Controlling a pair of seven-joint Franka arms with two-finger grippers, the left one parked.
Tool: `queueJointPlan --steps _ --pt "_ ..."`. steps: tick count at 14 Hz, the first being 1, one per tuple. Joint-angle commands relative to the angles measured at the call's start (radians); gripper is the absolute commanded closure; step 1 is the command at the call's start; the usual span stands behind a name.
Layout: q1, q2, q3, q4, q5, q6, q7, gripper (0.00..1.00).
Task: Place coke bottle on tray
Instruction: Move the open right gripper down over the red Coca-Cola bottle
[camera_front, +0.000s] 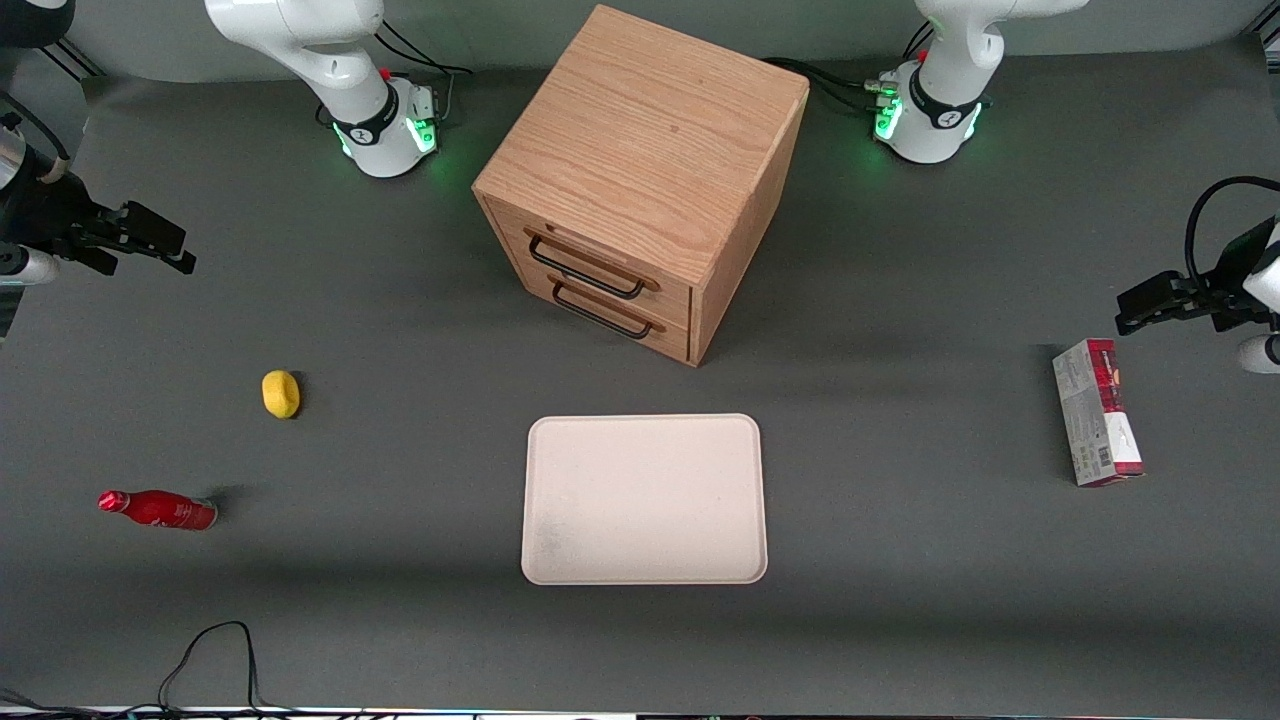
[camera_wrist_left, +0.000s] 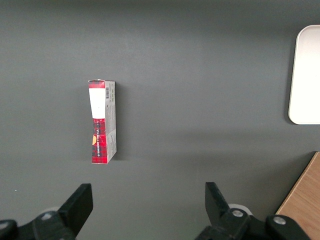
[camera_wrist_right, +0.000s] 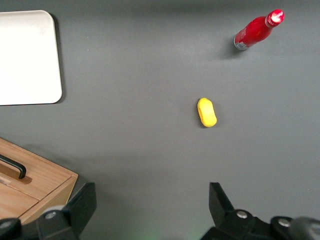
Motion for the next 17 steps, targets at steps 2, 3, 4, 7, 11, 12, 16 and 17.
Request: queueJointPlan --steps 2,3,4,7,11,12,16,17 --pt "-0.006 -0.014 0.004 -0.015 -0.025 0.011 0.027 0.0" --pt "-0.006 -0.008 0.004 -0.015 -0.027 0.009 0.026 0.0" --pt "-0.01 -0.001 0.002 -0.015 -0.027 0.002 0.024 0.0" --pt "-0.052 0.1 -0.004 0.079 -0.027 -0.021 0.009 0.0" --pt "-0.127 0.413 -0.01 0.427 -0.028 -0.063 -0.158 0.0" --pt "-0.146 0.473 -0.012 0.484 -0.027 -0.063 -0.183 0.0" --pt "-0.201 0.628 -0.015 0.543 -0.016 0.03 -0.316 0.0" --pt "-0.212 0.653 -0.015 0.54 -0.014 0.066 -0.335 0.0"
